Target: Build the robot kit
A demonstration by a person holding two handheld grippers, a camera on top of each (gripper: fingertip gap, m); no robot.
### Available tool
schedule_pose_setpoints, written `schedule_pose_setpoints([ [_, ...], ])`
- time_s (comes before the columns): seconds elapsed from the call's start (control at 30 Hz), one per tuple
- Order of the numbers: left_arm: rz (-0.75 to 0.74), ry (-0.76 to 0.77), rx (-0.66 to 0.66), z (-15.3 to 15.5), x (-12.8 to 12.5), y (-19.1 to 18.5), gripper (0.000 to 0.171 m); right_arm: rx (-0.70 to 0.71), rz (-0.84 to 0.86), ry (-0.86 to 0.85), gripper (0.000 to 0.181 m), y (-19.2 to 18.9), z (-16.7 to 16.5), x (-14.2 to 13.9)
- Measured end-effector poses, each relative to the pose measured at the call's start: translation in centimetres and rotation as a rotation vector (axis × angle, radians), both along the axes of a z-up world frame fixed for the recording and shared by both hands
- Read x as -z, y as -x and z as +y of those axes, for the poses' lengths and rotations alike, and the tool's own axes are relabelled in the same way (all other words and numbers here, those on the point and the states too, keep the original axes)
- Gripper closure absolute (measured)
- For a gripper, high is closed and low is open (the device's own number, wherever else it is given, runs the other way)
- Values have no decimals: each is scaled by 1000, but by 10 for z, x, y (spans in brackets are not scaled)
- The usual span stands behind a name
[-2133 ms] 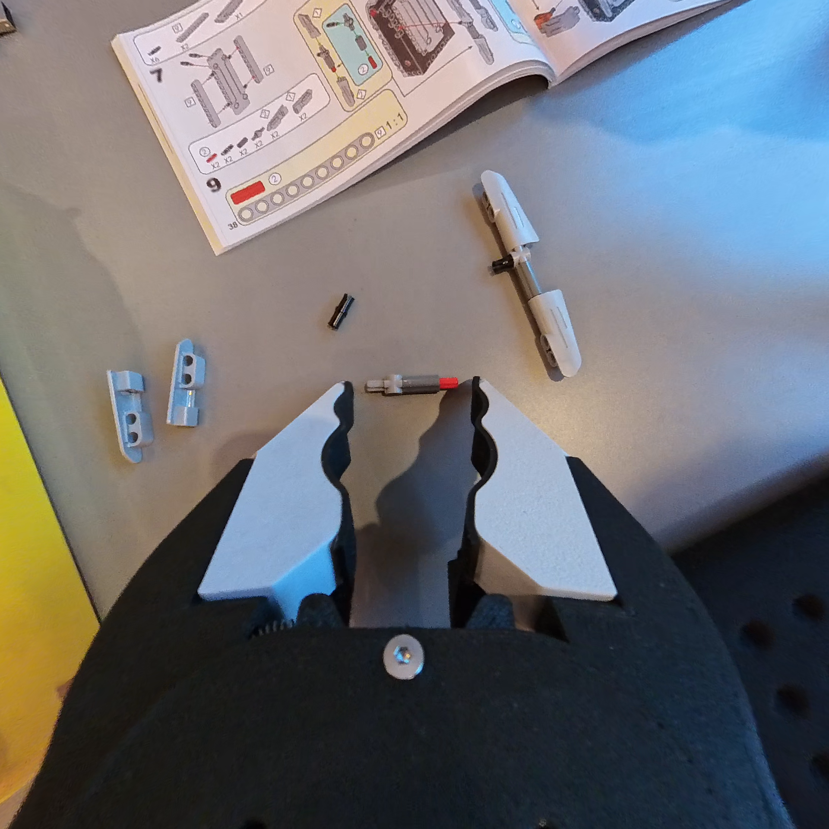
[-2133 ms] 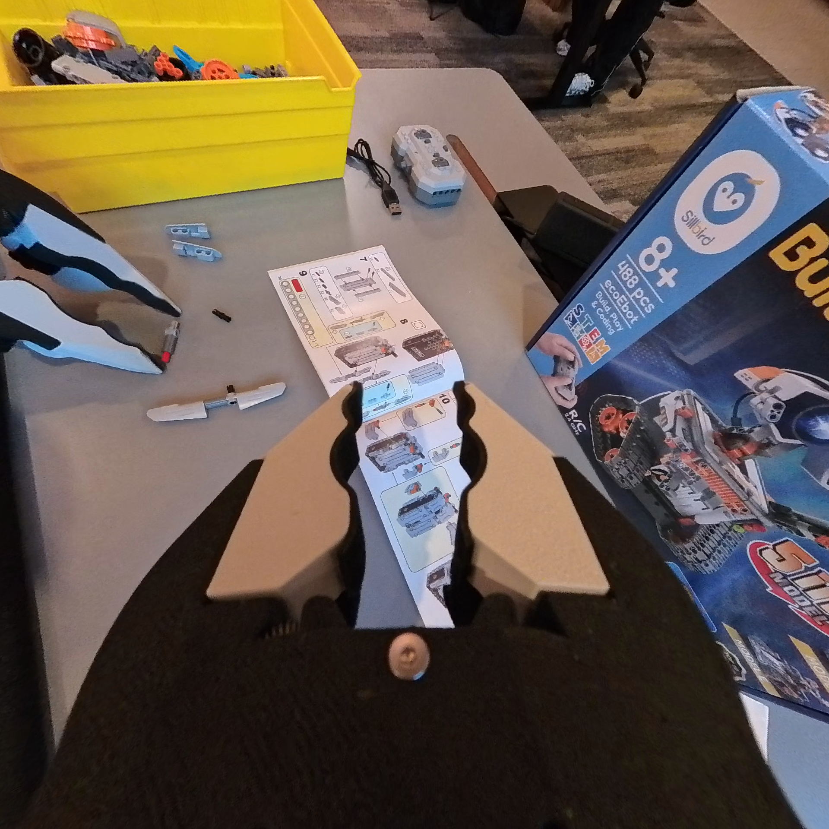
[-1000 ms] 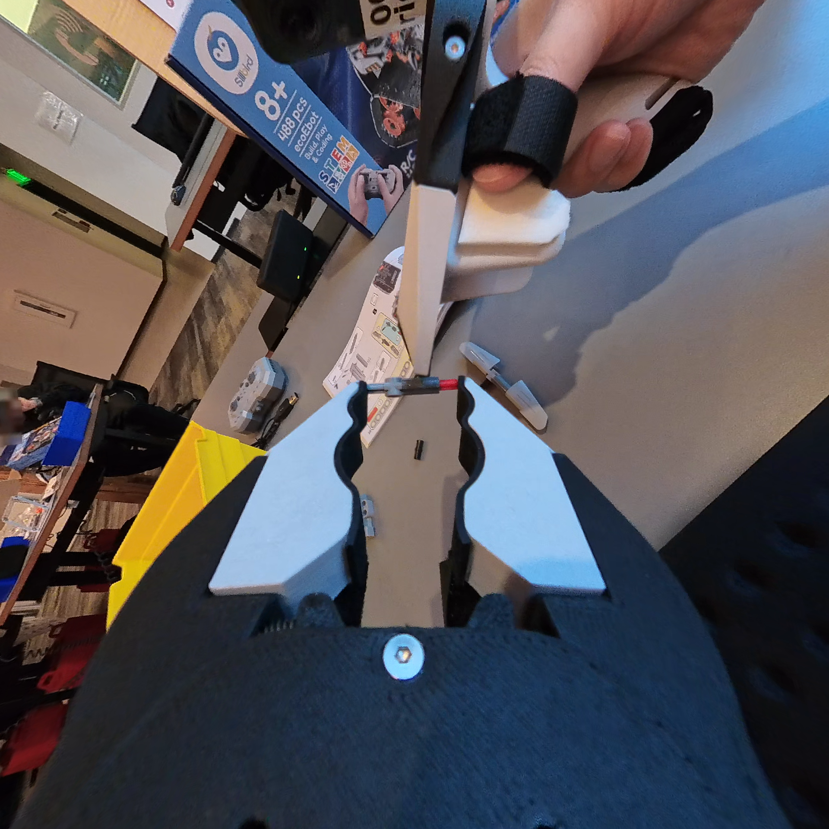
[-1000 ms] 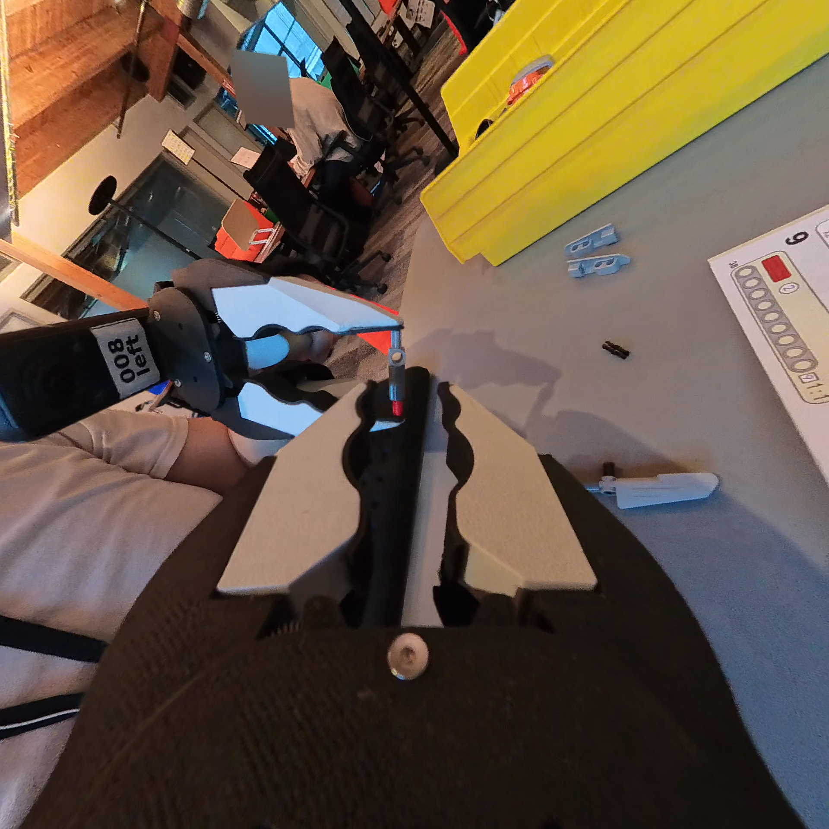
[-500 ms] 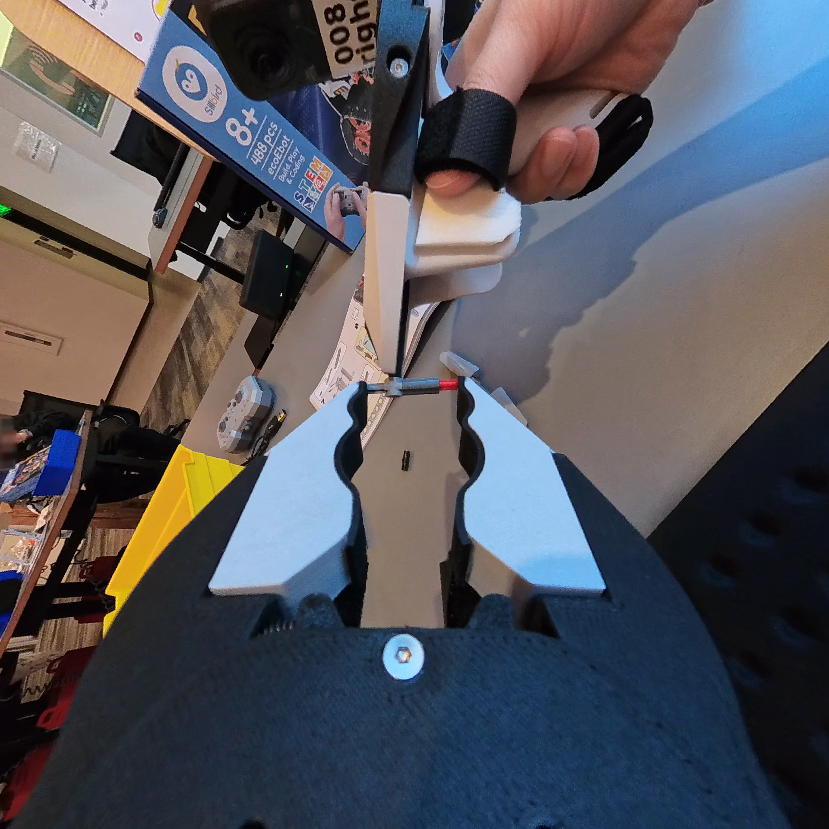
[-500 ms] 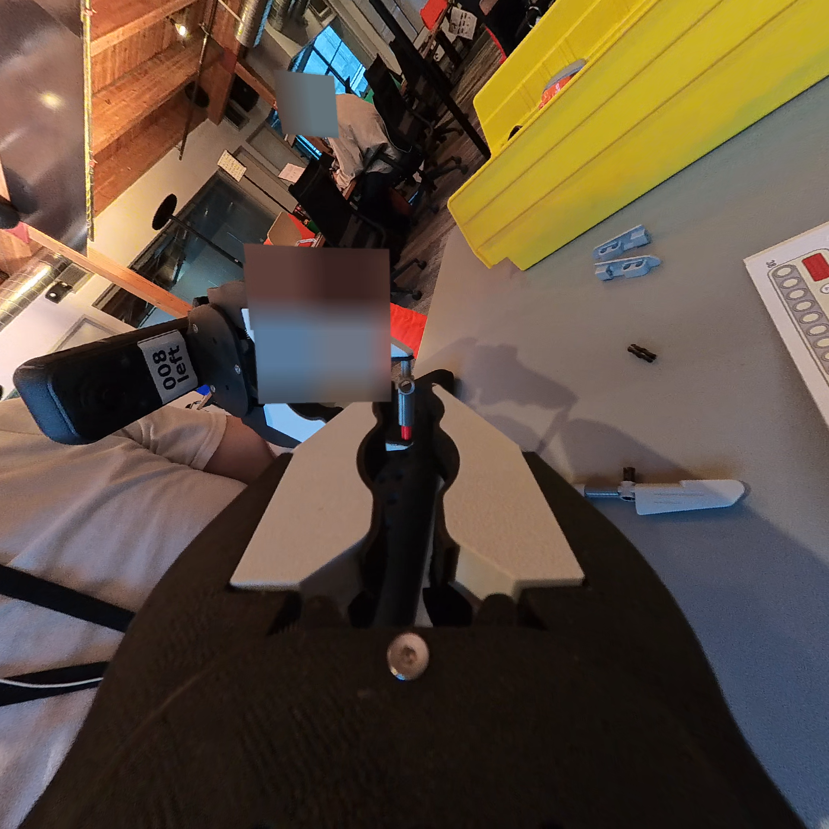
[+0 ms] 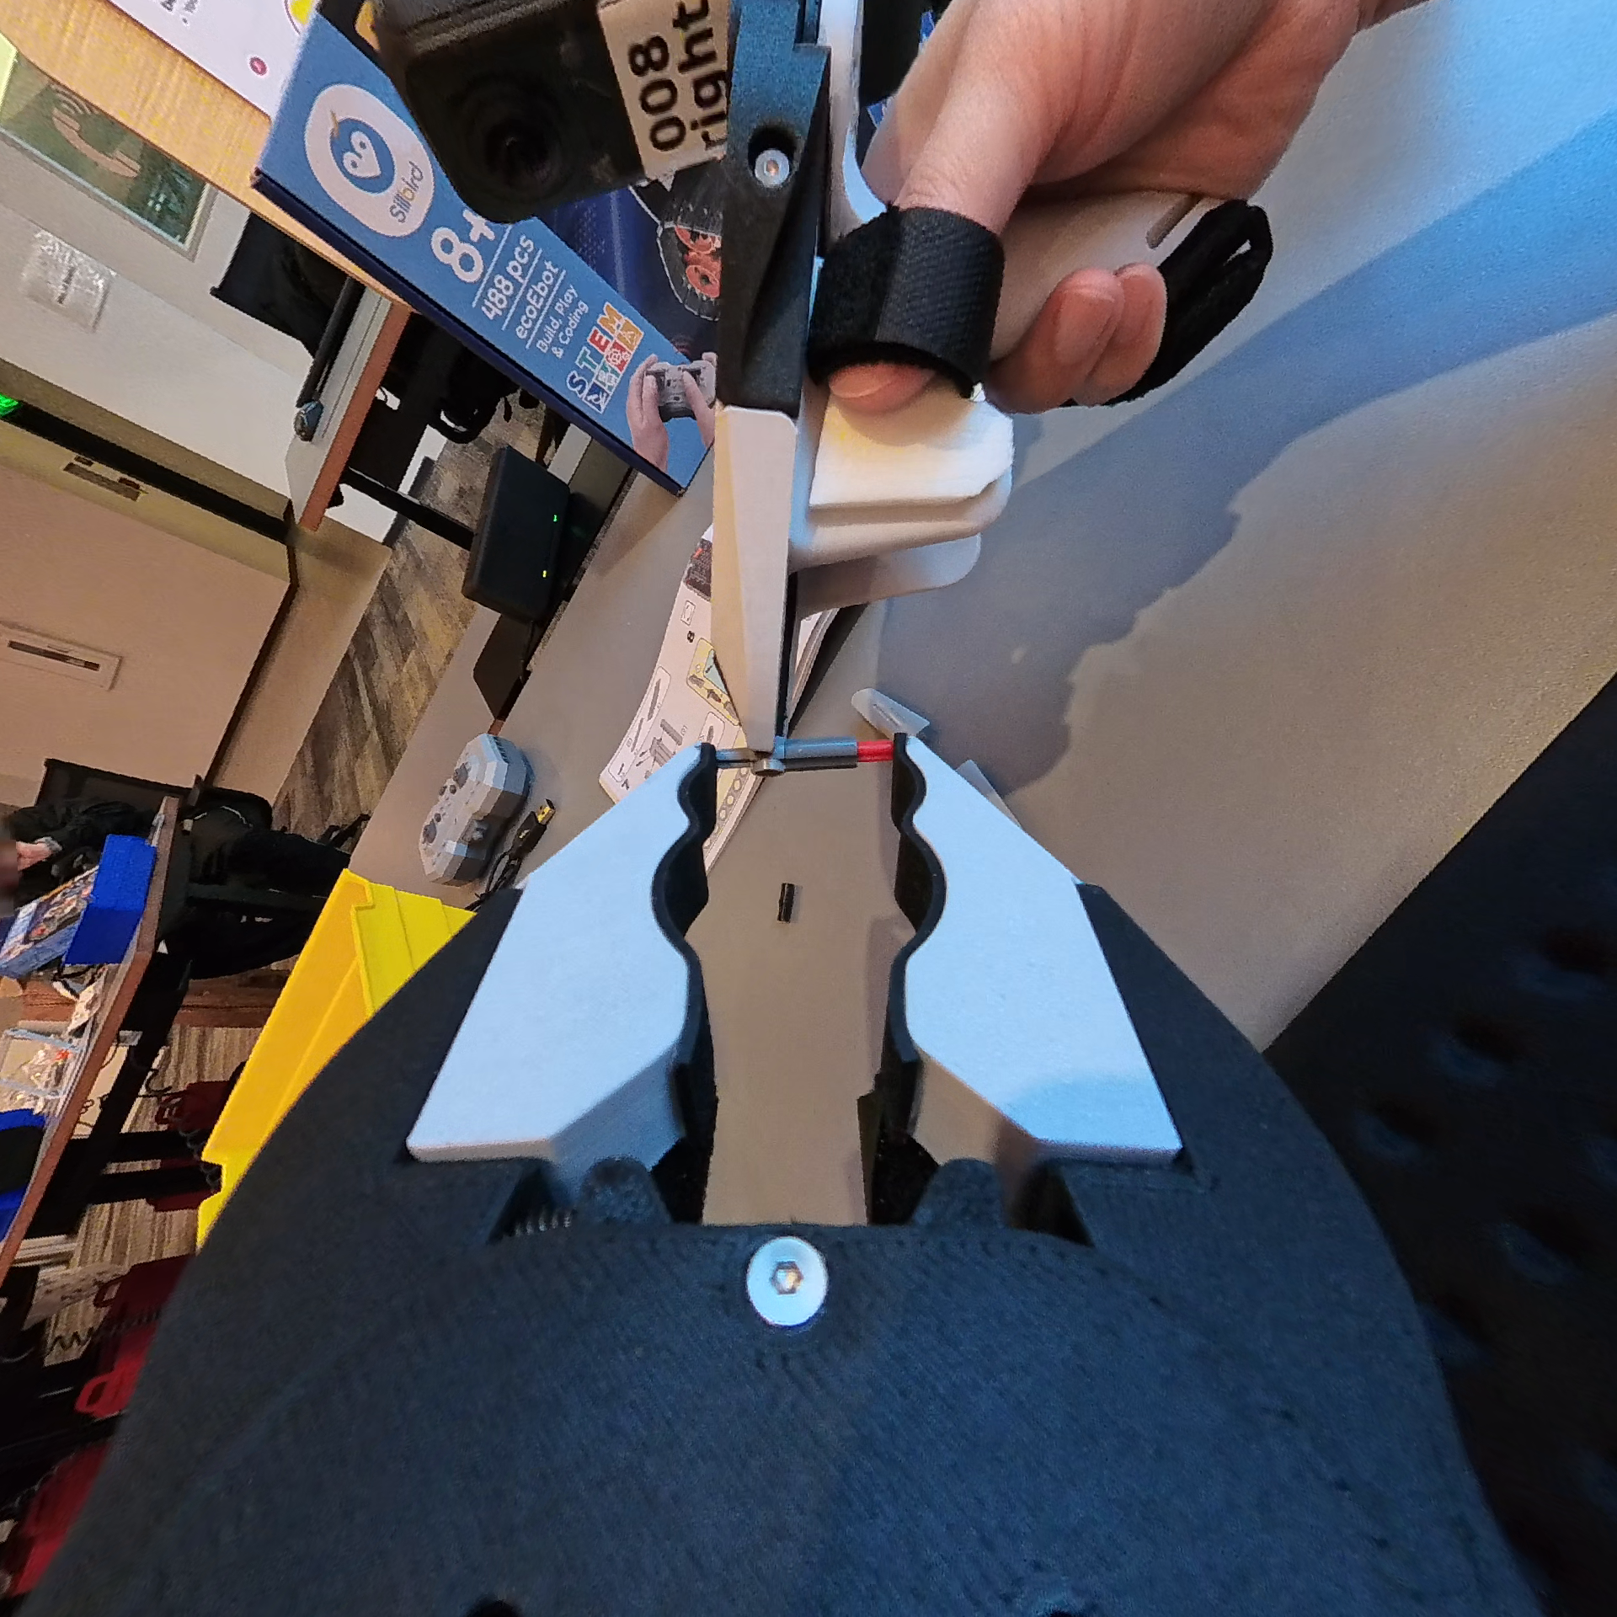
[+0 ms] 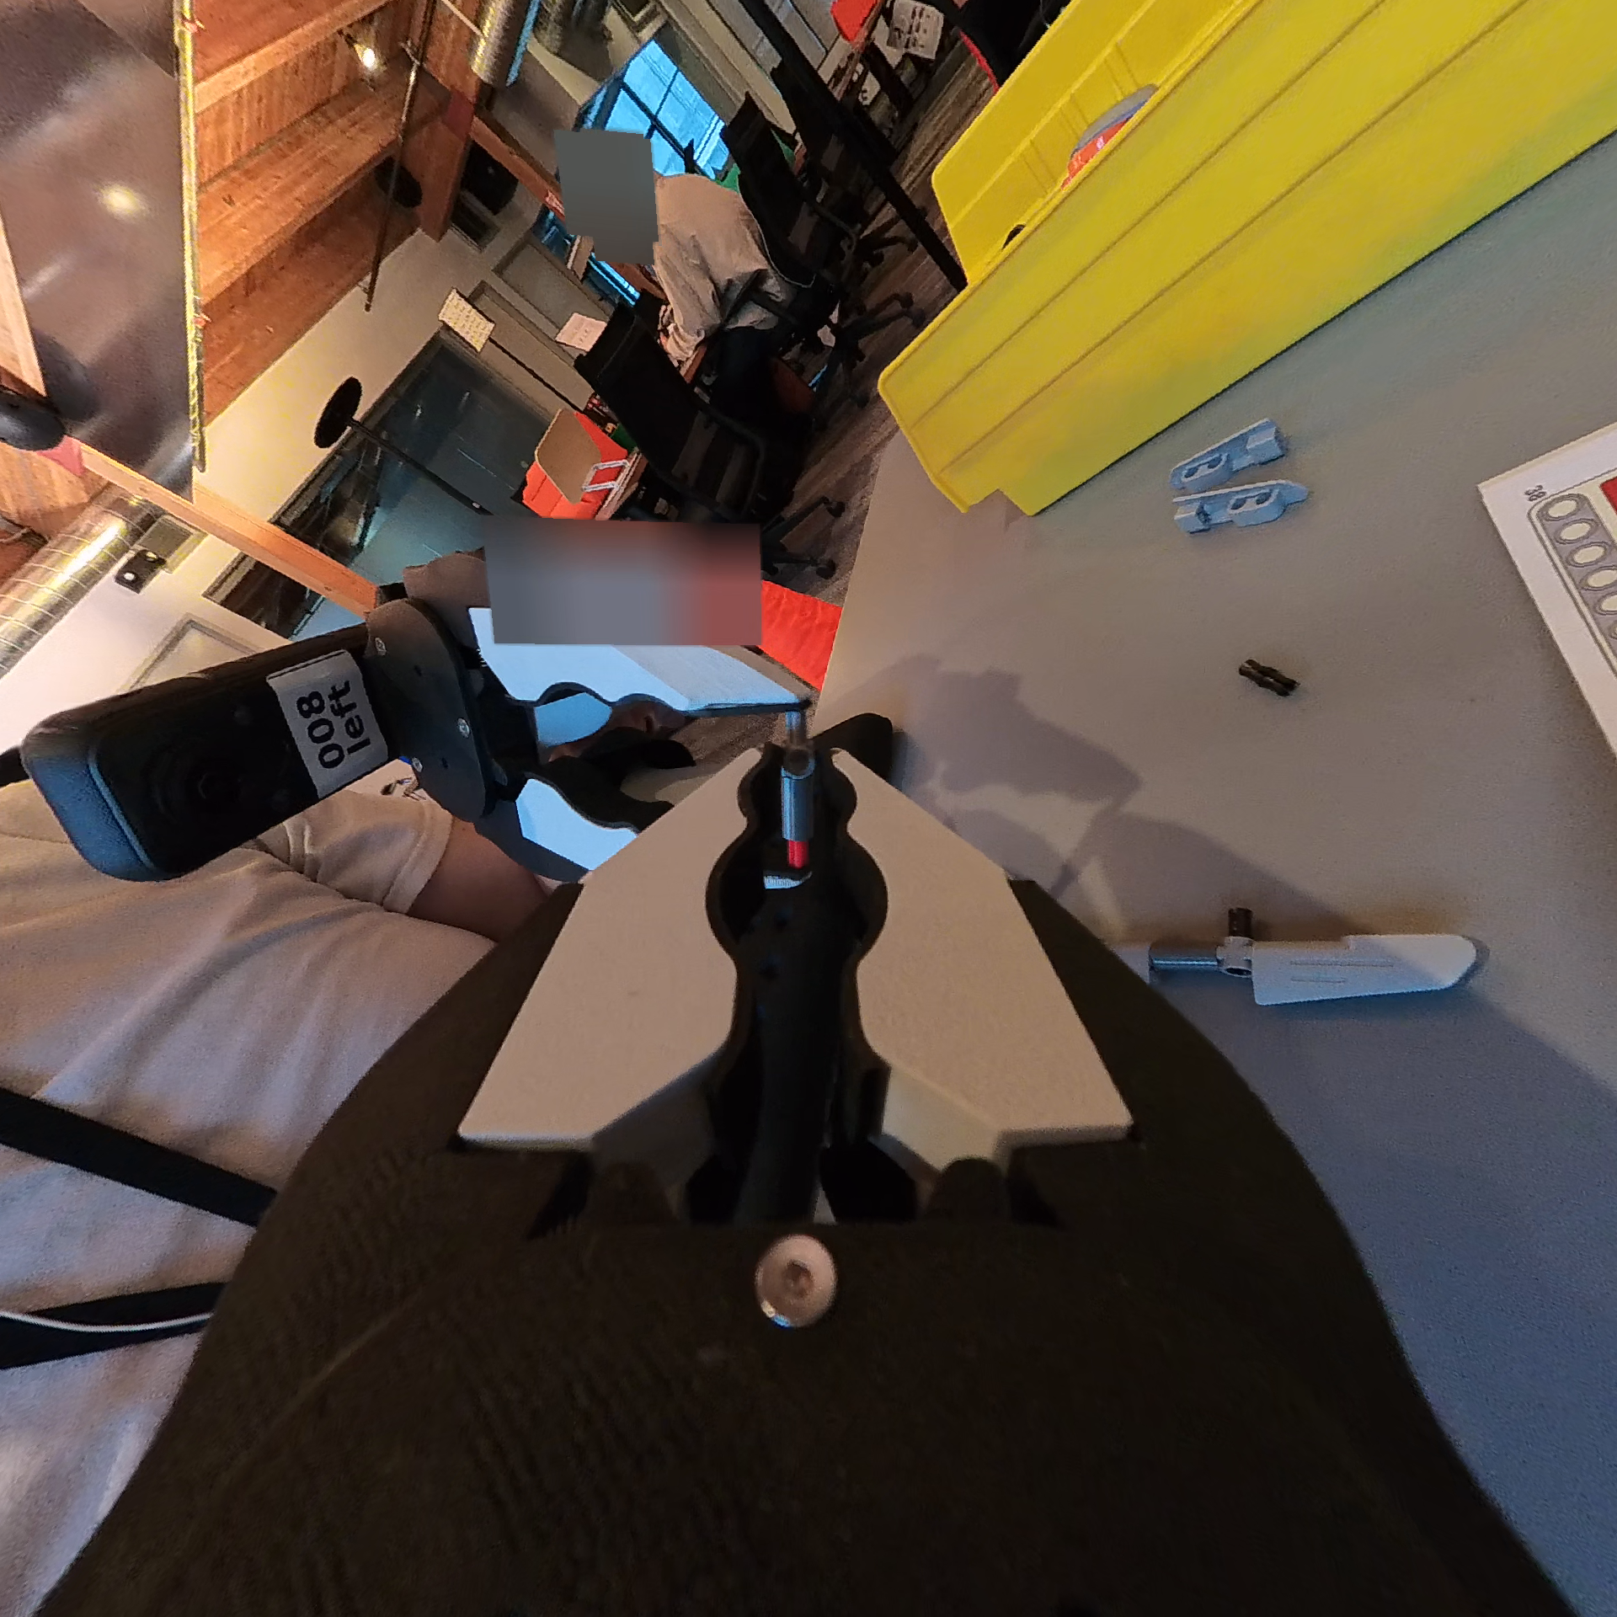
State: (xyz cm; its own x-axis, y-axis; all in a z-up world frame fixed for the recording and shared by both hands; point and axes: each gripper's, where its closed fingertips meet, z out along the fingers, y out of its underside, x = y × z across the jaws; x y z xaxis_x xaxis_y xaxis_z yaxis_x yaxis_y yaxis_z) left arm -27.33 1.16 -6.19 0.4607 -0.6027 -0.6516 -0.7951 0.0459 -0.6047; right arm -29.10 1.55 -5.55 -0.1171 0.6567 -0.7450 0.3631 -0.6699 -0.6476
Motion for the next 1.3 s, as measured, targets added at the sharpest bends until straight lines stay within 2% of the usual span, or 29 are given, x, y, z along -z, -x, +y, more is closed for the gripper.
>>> schedule_pose_setpoints([
  [0.5, -21, -21, 0, -1, -5, 0, 133, -11, 9, -7, 177, 0, -2, -3],
  [0.57, -83, -45, -26, 2, -15, 6, 109, 32, 24, -16, 176, -3, 7, -8],
  [0.63, -221, 26, -59, 3, -22, 20, 110, 97, 42, -48, 176, -14, 23, -18],
  [0.67, -306, 117, -70, 3, -18, 27, 118, 144, 47, -66, 177, -23, 33, -26],
  [0.73, -418, 326, -97, 7, 5, 40, 124, 237, 31, -173, 177, -45, 50, -46],
  [0.8, -350, 456, -166, 18, 39, 55, 132, 309, 8, -320, 176, -69, 57, -75],
  [0.9, -72, 493, -193, 34, 68, 72, 144, 423, -6, -504, 176, -107, 54, -122],
  [0.93, -43, 519, -180, 37, 68, 69, 146, 452, 6, -546, 176, -118, 50, -136],
  [1.03, -104, 550, -162, 53, 57, 59, 143, 512, 50, -613, 176, -143, 40, -166],
  [1.17, -16, 537, -184, 66, 58, 74, 142, 583, 24, -656, 176, -167, 43, -176],
  [1.3, -22, 561, -181, 70, 60, 77, 143, 616, 35, -653, 176, -179, 47, -180],
])
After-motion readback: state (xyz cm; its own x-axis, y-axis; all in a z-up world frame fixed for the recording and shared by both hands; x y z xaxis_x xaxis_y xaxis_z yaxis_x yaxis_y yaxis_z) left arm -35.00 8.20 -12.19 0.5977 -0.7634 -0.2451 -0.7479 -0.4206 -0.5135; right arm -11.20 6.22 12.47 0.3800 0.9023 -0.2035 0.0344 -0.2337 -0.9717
